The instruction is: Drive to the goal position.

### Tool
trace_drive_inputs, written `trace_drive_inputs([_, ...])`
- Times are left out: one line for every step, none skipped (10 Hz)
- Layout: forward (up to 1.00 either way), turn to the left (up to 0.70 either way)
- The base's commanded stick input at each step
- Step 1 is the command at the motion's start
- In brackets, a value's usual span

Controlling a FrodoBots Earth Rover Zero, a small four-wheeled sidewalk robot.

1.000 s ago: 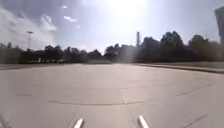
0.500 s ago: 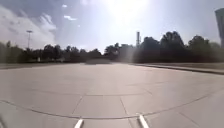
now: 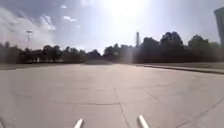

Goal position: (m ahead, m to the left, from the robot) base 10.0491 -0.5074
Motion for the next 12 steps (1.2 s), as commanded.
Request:
trace_drive_inputs([0.70,0.00])
trace_drive_inputs([0.70,0.00])
trace_drive_inputs([0.70,0.00])
trace_drive_inputs([0.70,0.00])
trace_drive_inputs([0.70,0.00])
trace_drive_inputs([0.70,0.00])
trace_drive_inputs([0.70,0.00])
trace_drive_inputs([0.70,0.00])
trace_drive_inputs([0.70,0.03])
trace_drive_inputs([0.70,0.10])
trace_drive_inputs([0.70,0.21])
trace_drive_inputs([0.70,0.33])
